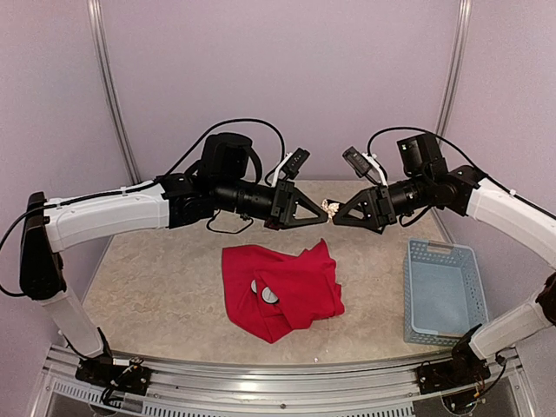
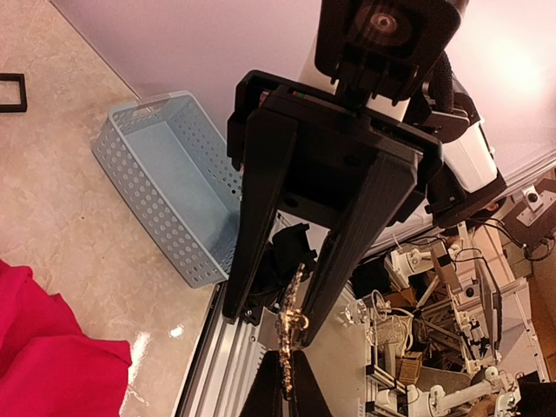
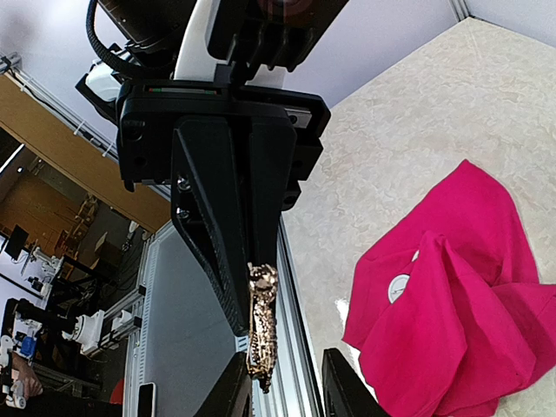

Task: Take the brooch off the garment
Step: Close the brooch at the center of the board.

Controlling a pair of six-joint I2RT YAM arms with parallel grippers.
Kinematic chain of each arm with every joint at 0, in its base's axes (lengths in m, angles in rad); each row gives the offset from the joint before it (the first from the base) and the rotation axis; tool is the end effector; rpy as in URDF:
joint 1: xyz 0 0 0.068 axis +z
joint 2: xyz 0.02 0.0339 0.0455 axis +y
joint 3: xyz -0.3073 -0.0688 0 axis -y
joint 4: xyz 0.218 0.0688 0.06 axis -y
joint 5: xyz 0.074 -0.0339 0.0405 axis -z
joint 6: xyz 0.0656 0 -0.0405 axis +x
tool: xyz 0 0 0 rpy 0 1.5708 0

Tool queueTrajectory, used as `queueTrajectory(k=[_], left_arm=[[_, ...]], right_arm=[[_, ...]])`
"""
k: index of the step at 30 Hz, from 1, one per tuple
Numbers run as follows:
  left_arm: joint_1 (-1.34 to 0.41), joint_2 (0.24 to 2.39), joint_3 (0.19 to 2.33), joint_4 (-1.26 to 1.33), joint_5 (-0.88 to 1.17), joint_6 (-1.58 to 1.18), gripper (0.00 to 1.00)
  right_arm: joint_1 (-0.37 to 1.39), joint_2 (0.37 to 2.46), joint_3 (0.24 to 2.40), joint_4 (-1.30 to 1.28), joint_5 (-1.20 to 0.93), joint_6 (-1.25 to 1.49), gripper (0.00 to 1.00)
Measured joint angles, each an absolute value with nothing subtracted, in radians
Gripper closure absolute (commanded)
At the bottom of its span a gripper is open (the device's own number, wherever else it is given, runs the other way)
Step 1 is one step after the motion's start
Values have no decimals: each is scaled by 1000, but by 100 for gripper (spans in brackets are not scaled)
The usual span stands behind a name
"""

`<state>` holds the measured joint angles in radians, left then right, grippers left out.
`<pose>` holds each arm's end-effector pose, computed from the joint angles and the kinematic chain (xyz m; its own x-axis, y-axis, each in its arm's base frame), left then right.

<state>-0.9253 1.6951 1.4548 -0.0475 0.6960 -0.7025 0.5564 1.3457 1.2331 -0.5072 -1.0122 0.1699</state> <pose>0.2091 -0.3475 0.3895 -0.7654 0.1921 -0.6143 0.6398 0.1240 -0.7585 0.1942 0.1863 0.3850 -0.6326 -0.2879 -0.7190 -0.7702 0.1361 0.6231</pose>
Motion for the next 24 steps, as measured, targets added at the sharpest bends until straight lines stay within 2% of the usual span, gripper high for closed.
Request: queueTrajectory(k=[19,24], left_arm=[[-930,1716,1485,-77,704,-673,100],[-934,1716,1485,-76,705,-664,100]], right_arm=[[556,1346,1234,-480,-1047,215,94],[556,1346,1232,-481,-1068,234,96]])
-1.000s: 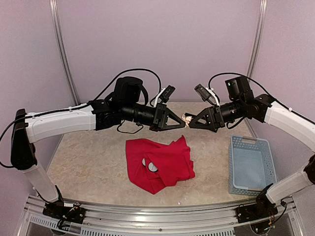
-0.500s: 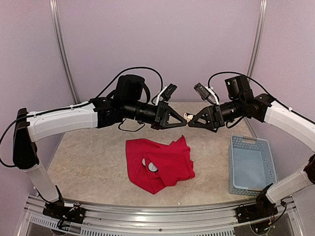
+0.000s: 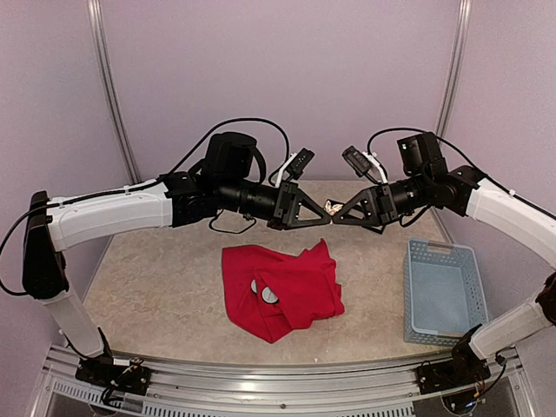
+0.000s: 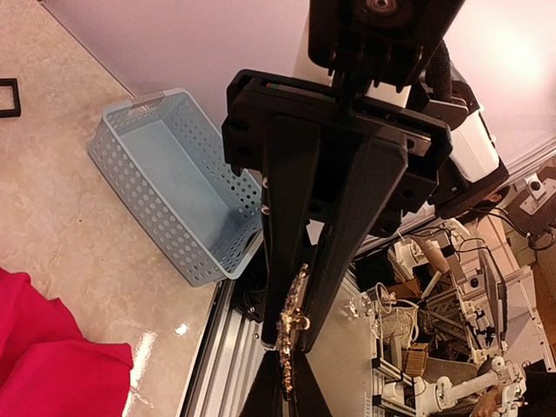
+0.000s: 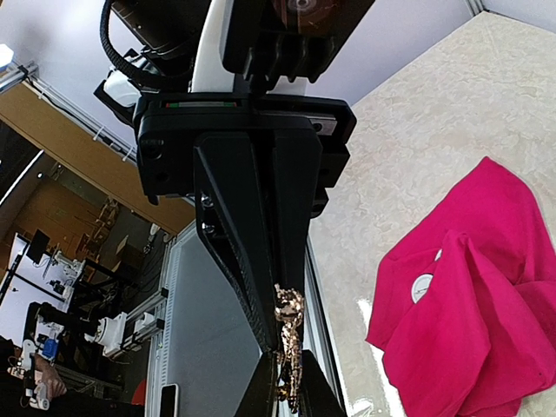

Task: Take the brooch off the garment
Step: Close the brooch at the center of the board.

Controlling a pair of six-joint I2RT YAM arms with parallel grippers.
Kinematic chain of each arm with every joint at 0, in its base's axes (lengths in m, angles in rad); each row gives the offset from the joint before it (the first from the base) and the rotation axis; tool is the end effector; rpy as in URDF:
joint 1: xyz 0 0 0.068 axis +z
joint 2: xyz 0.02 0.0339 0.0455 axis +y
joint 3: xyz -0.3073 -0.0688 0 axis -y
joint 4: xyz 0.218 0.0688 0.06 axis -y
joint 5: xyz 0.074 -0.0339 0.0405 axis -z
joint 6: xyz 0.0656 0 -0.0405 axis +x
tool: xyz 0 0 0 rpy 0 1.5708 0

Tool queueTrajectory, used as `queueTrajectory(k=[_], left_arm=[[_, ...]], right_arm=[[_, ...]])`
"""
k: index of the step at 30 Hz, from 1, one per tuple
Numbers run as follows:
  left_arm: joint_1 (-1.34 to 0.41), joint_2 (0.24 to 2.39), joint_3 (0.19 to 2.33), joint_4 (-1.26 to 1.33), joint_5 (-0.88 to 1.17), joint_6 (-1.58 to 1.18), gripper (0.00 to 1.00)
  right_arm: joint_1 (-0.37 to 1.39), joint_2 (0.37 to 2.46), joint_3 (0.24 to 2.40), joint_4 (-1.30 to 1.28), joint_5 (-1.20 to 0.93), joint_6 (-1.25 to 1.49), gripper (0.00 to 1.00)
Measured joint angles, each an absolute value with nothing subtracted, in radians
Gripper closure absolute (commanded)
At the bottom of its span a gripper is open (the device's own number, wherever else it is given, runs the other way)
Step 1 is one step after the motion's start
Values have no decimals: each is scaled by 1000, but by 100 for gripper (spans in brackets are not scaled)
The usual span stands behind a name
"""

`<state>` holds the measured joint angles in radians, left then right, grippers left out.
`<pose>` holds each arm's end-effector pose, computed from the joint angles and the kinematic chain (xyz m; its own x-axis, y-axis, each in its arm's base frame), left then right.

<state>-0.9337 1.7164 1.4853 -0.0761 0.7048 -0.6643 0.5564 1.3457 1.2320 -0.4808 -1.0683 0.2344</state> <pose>0.2090 -0.3538 0.3885 -0.7456 0.2181 -0.6297 0.6604 0.1158 -0.7419 0.1924 0.1873 0.3888 -0.6649 -0.2818 -0.6918 -0.7366 0.0935 0.6698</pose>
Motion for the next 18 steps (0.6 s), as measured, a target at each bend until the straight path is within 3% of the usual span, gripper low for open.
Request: queueTrajectory(k=[18], left_arm=[[-937,1716,1499,-132,714,-641,100]], right_arm=[[556,1382,1229,-489,-1145,253,100]])
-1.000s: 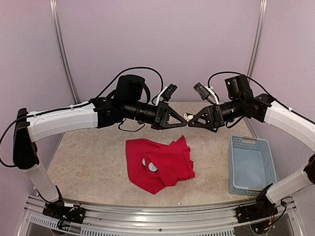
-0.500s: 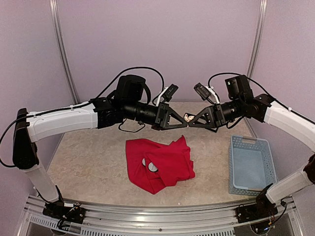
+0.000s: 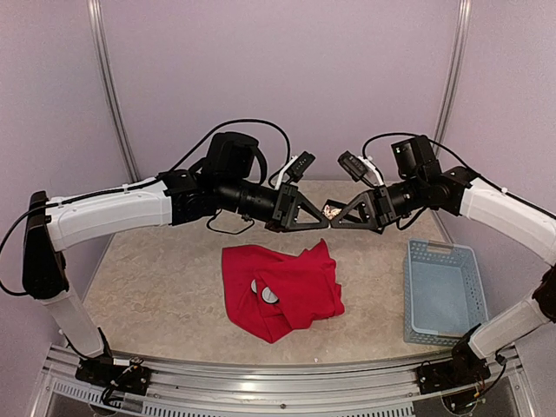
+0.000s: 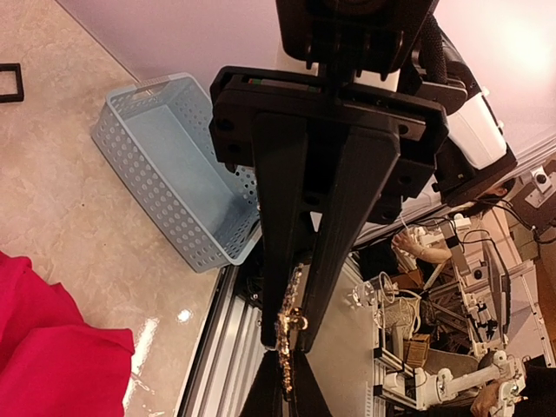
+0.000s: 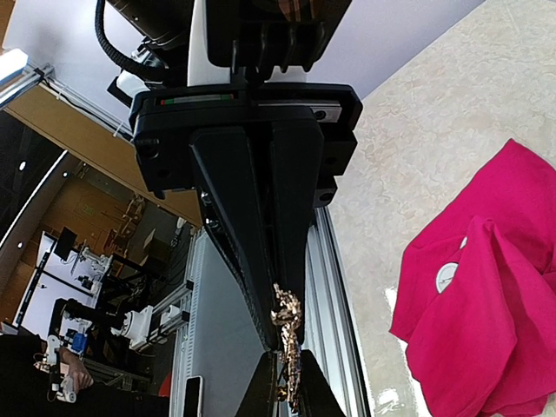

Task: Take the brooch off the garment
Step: Close the brooch at the center of the board.

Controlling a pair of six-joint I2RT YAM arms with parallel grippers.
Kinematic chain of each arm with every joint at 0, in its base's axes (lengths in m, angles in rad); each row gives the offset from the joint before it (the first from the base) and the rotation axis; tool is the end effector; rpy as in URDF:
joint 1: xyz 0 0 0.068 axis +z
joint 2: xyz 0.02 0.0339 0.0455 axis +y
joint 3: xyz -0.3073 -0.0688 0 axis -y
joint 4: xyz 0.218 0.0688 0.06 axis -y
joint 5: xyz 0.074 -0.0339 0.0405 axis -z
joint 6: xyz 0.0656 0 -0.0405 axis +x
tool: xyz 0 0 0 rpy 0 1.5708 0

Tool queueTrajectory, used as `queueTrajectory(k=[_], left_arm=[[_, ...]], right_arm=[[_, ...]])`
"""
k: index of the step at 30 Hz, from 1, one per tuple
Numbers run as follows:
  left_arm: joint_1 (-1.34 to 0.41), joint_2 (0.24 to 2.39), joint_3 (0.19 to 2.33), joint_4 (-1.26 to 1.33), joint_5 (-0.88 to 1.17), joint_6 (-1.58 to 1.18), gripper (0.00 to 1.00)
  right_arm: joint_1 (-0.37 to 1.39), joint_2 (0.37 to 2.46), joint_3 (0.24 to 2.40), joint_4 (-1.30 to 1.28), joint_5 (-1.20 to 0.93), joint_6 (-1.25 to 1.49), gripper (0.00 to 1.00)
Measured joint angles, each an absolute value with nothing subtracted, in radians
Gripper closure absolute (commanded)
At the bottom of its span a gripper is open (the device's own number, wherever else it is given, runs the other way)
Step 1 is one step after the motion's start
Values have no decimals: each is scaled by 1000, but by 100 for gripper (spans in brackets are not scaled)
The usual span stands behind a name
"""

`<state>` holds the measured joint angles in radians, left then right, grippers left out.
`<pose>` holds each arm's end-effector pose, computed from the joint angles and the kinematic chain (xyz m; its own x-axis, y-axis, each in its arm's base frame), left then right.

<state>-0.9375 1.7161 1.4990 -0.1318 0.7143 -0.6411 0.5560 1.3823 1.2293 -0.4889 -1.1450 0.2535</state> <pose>0.2059 -0.3530 0.3870 -0.7443 0.2502 -0.6192 0.6591 0.1255 -0.7415 0.1961 0.1922 0.3809 -0.7023 -0.3145 -0.6386 -0.6833 0.0462 0.7287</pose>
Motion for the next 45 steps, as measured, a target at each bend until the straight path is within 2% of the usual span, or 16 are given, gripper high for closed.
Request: queueTrajectory(k=[8,18,21,29,35,39,42,45], left_arm=[[-939,1726,1533,-215,704,-619,100],[-945,1731,1534,-260,620,-592,100],[-945,1731,1534,-257,595,-593,100],[-962,1731,1533,-248,593,-598,100],[-967,1731,1533,-247,609,-598,100],[-963,1731,1533,-247,617,-598,100],[-962,1731,1525,-224,630,-601,100],[-962,1729,1510,-204,645,-603,100]], right_arm=[[556,1404,1230,-509,-1156,250,98],[555,1424,1255,-579,-1048,245,91],[553,1422,1258,-577,-1021,255,85],[525,1380,1234,-485,-1036,296,58],[521,1301,1212,-383,-1120,331,49],[520,1292,1201,-366,-1145,336,49],[521,1293,1200,-385,-1143,318,55],[521,1300,1201,-421,-1129,289,57]])
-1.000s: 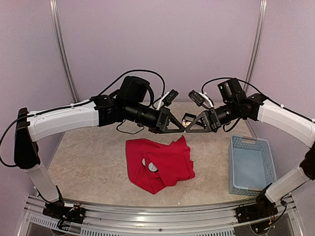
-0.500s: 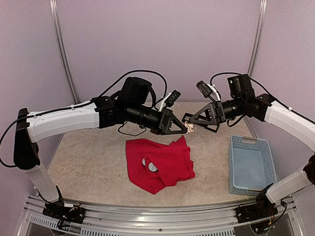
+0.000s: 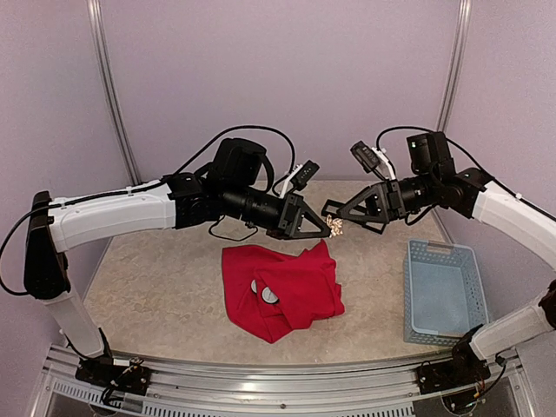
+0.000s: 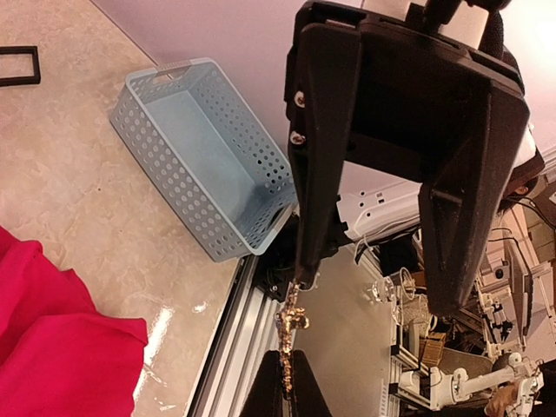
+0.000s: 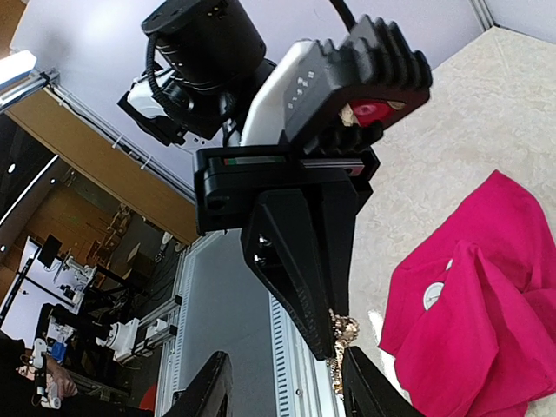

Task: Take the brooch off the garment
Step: Close the brooch at the center of the board, then pass from the left arm to the right

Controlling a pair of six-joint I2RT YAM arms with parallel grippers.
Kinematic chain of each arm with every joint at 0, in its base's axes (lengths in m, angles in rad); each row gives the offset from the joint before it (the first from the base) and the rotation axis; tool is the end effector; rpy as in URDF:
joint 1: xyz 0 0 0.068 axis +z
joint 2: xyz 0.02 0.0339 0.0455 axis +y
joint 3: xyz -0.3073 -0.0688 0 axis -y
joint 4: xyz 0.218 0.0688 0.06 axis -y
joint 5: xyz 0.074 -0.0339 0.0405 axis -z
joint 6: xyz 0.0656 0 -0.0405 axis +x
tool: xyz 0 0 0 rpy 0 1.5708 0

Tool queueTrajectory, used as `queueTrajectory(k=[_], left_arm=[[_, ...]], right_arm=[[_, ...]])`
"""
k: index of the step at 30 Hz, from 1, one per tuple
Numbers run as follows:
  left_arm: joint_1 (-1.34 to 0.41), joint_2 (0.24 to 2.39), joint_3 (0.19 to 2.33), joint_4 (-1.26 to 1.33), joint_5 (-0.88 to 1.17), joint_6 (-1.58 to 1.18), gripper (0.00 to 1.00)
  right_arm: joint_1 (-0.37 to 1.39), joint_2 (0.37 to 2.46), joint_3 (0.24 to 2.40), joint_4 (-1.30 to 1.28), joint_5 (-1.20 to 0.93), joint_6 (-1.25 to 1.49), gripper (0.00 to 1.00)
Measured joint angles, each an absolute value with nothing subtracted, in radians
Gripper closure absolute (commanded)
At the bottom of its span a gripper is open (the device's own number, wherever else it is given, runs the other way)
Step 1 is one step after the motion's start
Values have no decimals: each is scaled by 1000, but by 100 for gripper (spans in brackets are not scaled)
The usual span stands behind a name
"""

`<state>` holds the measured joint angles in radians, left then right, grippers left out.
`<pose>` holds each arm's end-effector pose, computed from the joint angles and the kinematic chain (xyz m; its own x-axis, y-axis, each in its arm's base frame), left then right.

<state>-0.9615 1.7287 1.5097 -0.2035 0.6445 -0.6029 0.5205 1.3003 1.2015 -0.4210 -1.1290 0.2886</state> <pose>0.2020 -0.3583 0.3763 -0.7428 0.2724 -0.6116 0.6652 0.1974 -0.7201 0.1868 0.1754 0.3971 -0.6674 -0.2423 -0.7042 -0.7337 0.0519 0.6775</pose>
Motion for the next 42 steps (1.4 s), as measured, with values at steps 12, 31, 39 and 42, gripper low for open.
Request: queueTrajectory(k=[12,31,39,42], left_arm=[[-961,1720,1505,-190,647,-606,100],[-954,1720,1505,-192,643,-621,63],[-954,1712,1497,-200,542,-619,1],[-954,1660,1437,-202,445,-618,1]], right_arm=[[521,1326,1223,-530,-1035,206,80],[521,1328,1228,-531,-1003,194,100],[521,1312,1236,-530,-827,196,100],[521,1298,1261,-556,-713,168,100]])
